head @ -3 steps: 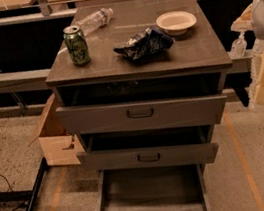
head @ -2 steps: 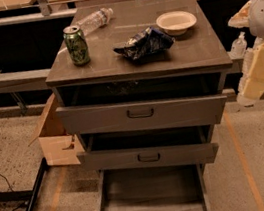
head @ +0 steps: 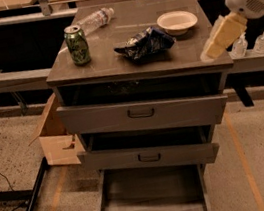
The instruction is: Place blue chip bag into bottom drawer
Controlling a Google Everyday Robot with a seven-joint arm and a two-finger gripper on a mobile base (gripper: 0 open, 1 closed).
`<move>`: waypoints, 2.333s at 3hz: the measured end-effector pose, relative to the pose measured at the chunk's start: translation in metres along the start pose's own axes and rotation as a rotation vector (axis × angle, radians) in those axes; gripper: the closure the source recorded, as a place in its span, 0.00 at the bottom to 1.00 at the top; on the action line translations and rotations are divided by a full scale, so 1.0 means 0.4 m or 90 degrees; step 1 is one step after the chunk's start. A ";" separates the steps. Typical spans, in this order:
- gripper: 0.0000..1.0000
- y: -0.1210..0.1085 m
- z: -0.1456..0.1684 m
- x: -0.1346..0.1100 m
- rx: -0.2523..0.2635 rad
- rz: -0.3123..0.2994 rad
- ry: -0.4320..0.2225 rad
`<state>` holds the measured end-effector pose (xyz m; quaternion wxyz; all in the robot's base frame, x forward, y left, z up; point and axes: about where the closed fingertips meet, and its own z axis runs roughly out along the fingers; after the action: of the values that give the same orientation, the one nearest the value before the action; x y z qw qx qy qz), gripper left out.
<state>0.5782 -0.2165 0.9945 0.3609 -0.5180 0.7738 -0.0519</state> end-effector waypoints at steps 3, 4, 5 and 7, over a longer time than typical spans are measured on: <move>0.00 -0.223 0.198 -0.210 0.122 -0.008 -0.024; 0.00 -0.203 0.241 -0.174 0.107 0.001 -0.013; 0.00 -0.183 0.302 -0.138 0.091 0.004 -0.021; 0.00 -0.162 0.419 -0.145 0.086 -0.009 -0.062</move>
Offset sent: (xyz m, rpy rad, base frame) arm 0.2055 0.0847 0.0329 -0.0375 -0.2546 -0.1082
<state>0.7420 -0.1485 0.9303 0.4319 -0.5001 0.7462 -0.0810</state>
